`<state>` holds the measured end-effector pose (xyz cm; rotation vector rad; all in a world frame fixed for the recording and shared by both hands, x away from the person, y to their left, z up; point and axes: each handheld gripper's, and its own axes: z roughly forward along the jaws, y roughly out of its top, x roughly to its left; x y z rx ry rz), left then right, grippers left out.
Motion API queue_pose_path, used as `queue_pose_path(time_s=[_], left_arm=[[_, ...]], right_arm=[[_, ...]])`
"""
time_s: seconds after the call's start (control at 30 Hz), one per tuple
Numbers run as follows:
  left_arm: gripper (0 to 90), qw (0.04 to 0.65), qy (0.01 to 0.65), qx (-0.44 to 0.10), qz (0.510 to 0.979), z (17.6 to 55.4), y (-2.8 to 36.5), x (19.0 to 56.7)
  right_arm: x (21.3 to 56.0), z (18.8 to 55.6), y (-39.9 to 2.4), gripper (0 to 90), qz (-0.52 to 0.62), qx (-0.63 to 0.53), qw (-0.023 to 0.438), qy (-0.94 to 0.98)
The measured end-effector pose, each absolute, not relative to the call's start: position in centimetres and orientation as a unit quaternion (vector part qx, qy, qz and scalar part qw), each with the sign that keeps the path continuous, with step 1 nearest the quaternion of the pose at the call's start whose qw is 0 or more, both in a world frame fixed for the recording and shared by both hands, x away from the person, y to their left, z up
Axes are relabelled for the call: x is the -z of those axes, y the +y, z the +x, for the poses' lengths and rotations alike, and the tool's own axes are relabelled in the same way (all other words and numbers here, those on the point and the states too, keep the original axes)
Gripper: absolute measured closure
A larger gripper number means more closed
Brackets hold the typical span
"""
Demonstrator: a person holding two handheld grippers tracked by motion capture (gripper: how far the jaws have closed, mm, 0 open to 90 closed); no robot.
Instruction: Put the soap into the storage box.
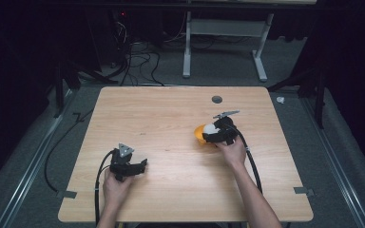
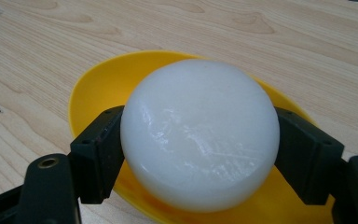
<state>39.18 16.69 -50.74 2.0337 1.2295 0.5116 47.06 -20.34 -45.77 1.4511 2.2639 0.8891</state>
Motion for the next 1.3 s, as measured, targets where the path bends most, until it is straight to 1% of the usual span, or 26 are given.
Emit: queue_pose_path(time_s=[0.27,1.3], left_arm=[[20.5,0.348,0.474,-0.196,0.785,39.2,16.7,50.7],[20.3,0.348,0.474,-0.197,0.785,39.2,16.7,50.7]], right_arm=[[45.9,47.1,-20.6,24.2,0.513,-0.318,0.148,0.784],[43.6,45.4,-22.3,25.4,0.503,-0.369,0.184,0.76]])
